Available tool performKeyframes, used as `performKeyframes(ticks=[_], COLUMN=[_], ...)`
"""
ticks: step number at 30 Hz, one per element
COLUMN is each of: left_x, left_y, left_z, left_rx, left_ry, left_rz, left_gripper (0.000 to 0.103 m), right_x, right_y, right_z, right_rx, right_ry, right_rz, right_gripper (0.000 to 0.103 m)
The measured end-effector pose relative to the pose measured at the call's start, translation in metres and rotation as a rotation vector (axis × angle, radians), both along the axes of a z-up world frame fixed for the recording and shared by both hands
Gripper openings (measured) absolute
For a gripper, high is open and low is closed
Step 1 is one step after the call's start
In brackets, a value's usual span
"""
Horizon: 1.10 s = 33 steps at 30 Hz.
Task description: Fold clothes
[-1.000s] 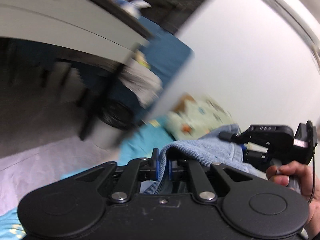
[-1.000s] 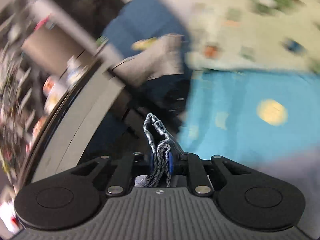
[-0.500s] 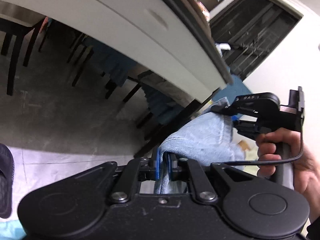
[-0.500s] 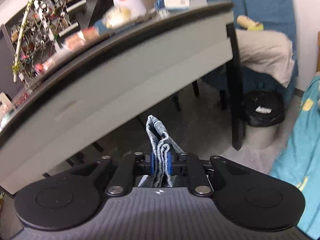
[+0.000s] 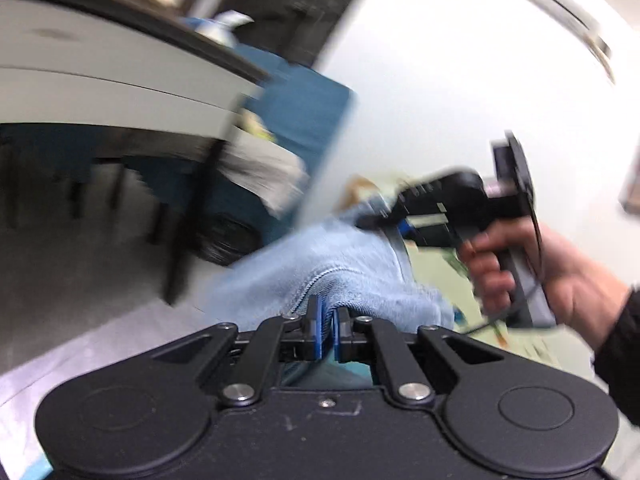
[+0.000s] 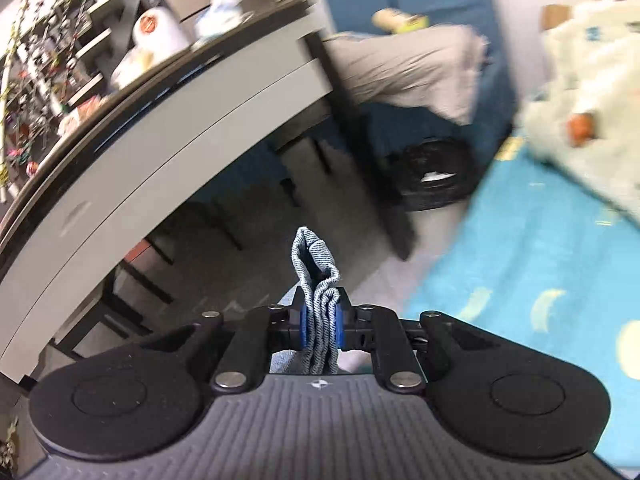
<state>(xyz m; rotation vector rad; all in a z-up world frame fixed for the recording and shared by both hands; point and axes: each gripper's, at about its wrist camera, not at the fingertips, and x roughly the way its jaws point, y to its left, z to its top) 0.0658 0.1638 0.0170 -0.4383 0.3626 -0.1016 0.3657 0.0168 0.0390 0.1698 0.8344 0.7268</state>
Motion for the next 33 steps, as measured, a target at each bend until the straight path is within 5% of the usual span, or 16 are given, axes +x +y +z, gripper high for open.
performKeyframes(ticks=[4, 8, 19, 24, 28, 33], left_x=[0.013, 0.017, 0.011, 0.009, -0.009, -0.029], left_y=[-0.069, -0.12, -0.161, -0.153, -0.144, -0.138], left_z=[-0.011, -0.041, -0.087, -0.074, -0.05, -0.026], left_rx=[0.073, 0.14, 0.308, 0.298, 0.272, 0.303], left_ry=[0.067, 0.17, 0.249, 0.228, 0.148, 0.049], left_rz=[-0.157, -0.284, -0.386, -0.389, -0.392, -0.361], left_gripper=[0.004, 0.004, 0.006, 0.014, 0.042, 0.046], right_x=[-0.005, -0.01, -0.046, -0.069, -0.099, -0.137], right_y=[-0.065, -0.126, -0.213, -0.215, -0.224, -0.234], right_z=[0.0, -0.035, -0.145, -0.141, -0.118, -0.082], right_rx=[-0.01, -0.007, -0.01, -0.059, -0.14, -0.252], right_ry=[-0.011, 0.051, 0.147, 0.086, -0.015, -0.105], right_rz=[-0.079, -0.179, -0.334, -0.354, -0.423, -0.473], right_gripper=[0.013, 0.013, 0.017, 0.039, 0.039, 0.039])
